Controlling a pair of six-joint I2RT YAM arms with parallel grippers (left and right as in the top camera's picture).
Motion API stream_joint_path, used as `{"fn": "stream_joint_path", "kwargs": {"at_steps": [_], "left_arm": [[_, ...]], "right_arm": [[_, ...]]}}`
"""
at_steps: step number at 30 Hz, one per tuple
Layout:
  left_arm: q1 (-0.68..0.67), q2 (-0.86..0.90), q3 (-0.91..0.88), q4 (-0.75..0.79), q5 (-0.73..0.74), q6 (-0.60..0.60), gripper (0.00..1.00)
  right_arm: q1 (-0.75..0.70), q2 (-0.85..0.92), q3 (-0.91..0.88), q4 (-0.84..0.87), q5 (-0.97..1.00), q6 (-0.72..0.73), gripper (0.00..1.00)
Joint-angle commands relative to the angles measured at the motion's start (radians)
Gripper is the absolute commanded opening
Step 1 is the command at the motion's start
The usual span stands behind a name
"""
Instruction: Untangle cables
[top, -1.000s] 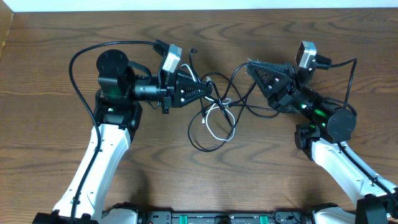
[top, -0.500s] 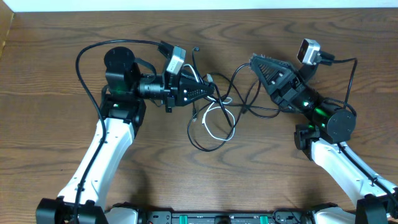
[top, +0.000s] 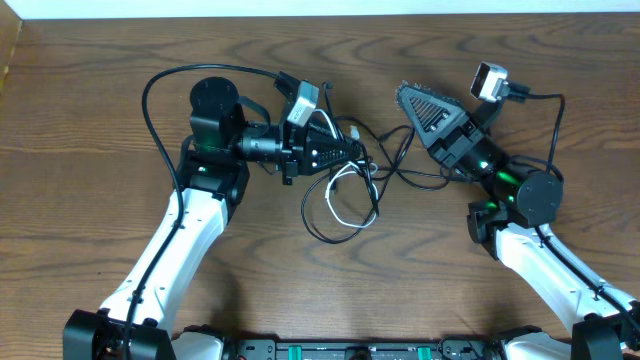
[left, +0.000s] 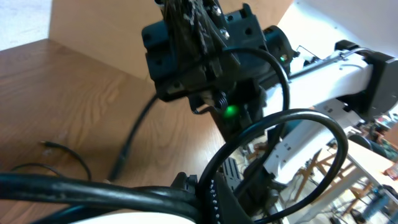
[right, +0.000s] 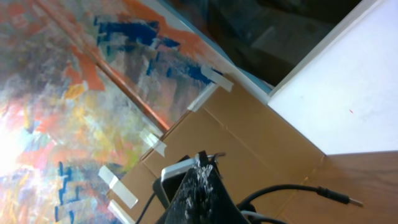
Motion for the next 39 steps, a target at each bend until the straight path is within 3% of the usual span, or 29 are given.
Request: {"fn": "stream_joint_path", "kwargs": {"at_steps": [1, 6, 15, 26, 33, 36, 39], "left_arm": [[-0.011, 0.002, -0.003, 0.003, -0.035, 0.014, 0.07], [-0.011, 0.002, -0.003, -0.003, -0.065, 0.013, 0.07], [-0.011, 0.002, -0.003, -0.127, -0.305, 0.018, 0.07], [-0.011, 0.002, -0.003, -0.142, -0.363, 0.013, 0.07], [-0.011, 0.002, -0.003, -0.152, -0.364, -0.017, 0.07], [-0.003, 0.001, -0.003, -0.152, -0.364, -0.084, 0.07], [0.014, 0.0, -0.003, -0.152, -0.365, -0.124, 0.07]], "right_arm": [[0.011, -0.006, 0.008, -0.022, 0.017, -0.045, 0.01], [0.011, -0.006, 0.008, -0.043, 0.017, -0.043, 0.01], [0.018, -0.006, 0.008, -0.017, 0.018, -0.005, 0.01], [0.041, -0.006, 0.008, -0.022, 0.014, 0.02, 0.01], [0.067, -0.006, 0.008, -0.125, 0.018, -0.077, 0.01], [0.04, -0.006, 0.008, -0.185, 0.017, -0.132, 0.01], [0.003, -0.006, 0.008, -0.193, -0.007, -0.166, 0.11]]}}
